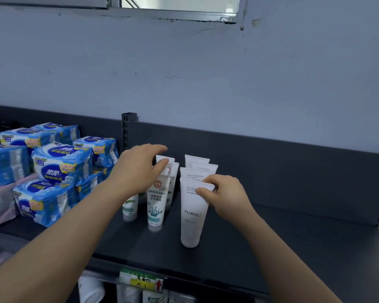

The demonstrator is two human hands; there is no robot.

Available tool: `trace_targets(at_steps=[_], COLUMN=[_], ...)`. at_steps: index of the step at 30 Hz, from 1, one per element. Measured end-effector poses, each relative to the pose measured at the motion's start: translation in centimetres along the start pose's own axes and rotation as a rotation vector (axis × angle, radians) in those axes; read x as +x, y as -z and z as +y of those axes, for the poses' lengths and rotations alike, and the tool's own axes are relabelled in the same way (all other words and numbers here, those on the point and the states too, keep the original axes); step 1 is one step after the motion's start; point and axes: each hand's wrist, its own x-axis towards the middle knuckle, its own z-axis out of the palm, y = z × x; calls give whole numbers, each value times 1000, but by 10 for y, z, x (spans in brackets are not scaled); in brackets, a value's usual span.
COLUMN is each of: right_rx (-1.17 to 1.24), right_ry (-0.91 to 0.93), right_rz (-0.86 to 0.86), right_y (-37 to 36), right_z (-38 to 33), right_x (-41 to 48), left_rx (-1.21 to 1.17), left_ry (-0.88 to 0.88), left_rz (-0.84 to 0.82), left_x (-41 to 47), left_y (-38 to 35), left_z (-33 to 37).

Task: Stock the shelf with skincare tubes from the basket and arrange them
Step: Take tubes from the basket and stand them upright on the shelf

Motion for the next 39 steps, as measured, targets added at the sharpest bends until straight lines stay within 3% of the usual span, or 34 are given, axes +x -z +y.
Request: trace_targets(at_steps=[7,14,18,25,33,39], right_rx=[-133,-281,-224,-96,62,110], right_ry=[11,318,460,701,867,921], right_rz=[-23,118,112,41,-184,-380], right_y=[3,1,-23,-115,-253,-361], right_z=[-2,-29,-66,-149,-260,-332], right_x=[-2,-3,-1,-5,-47,-85], left_rx=[66,178,265,417,555,530], left_ry=[41,77,128,311,607,842], left_rz=[24,55,73,84,42,1], left_x=[-22,-46,-70,-145,-262,-359], left_y=[7,24,43,97,168,205], left_z=[-3,-13,-33,-104,-213,-302])
